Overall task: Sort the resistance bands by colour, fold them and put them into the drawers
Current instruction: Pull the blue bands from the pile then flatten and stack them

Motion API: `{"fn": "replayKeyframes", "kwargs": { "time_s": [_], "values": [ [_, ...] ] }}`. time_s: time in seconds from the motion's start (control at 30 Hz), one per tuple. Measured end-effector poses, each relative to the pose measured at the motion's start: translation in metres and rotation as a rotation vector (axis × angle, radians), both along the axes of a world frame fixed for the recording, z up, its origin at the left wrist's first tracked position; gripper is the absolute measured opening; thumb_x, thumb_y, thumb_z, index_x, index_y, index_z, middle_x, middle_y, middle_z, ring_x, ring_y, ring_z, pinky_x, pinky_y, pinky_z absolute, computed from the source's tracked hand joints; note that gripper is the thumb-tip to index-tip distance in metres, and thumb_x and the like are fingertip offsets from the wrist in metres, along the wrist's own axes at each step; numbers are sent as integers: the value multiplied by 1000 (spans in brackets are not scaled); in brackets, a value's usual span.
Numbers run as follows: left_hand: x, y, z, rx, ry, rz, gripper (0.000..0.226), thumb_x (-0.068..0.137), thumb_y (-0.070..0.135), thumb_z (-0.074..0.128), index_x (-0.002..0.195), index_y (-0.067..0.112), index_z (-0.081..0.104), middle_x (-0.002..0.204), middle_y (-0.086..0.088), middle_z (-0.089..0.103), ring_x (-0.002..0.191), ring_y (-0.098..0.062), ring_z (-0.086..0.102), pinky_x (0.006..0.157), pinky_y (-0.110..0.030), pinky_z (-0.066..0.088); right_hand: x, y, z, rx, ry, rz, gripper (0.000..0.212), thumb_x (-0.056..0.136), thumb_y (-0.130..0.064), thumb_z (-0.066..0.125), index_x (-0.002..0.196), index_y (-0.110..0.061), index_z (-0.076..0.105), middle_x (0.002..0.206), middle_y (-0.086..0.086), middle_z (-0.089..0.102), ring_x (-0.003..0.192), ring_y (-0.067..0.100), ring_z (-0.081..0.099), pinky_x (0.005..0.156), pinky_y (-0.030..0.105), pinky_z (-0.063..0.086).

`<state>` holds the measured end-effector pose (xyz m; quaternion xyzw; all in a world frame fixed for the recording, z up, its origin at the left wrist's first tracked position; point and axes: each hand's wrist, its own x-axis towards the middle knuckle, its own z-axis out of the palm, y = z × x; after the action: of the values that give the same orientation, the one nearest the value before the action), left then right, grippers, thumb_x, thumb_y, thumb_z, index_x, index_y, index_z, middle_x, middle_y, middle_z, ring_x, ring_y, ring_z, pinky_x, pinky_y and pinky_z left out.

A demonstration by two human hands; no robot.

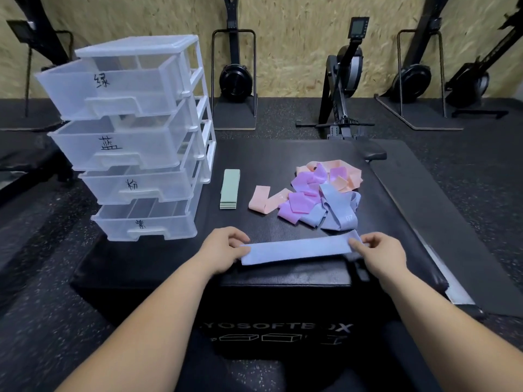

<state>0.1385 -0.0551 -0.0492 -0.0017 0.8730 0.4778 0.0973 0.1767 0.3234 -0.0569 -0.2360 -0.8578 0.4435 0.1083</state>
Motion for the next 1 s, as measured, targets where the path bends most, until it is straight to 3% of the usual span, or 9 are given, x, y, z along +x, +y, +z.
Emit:
{"fn": "replayKeyframes", "kwargs": {
  "time_s": [0.23,0.37,0.6,0.7,0.87,1.0],
  "values": [
    [1,24,-19,-154,125,117,16,93,20,74,102,32,69,89,11,72,86,-7,67,75,-22,47,10,4,-20,281,-60,42,23,84,-43,81,94,-30,65,86,-13,71,90,22,66,83,42,54],
    [8,26,-41,-254,215,104,26,92,19,73,114,32,68,100,12,59,89,-6,59,88,-30,52,13,5,-42,472,-24,45,34,88,-48,77,116,-33,64,106,-2,62,104,29,60,86,47,51],
    [0,30,-38,-146,200,190,31,90,20,74,119,30,69,109,7,57,90,-5,58,86,-23,46,6,7,-40,373,-3,54,25,88,-47,72,112,-44,66,110,-11,56,105,19,62,92,47,51],
    [-6,38,-36,-191,268,202,24,92,32,73,116,32,68,107,10,55,99,-13,57,92,-32,51,-6,9,-30,258,29,60,21,89,-44,72,110,-44,66,112,-8,53,102,19,65,89,43,55],
    [-18,68,-25,-319,364,15,25,92,38,71,117,36,67,116,12,56,113,-15,50,102,-40,47,-39,16,-11,357,-81,139,47,91,-38,72,136,-33,59,129,1,61,121,29,57,91,45,54],
    [-26,98,-18,-417,350,-181,38,92,43,68,128,34,62,128,8,55,121,-18,51,108,-41,43,-59,13,-4,354,-160,191,60,92,-35,72,146,-26,48,134,-5,67,127,31,50,90,44,51]
  ]
}}
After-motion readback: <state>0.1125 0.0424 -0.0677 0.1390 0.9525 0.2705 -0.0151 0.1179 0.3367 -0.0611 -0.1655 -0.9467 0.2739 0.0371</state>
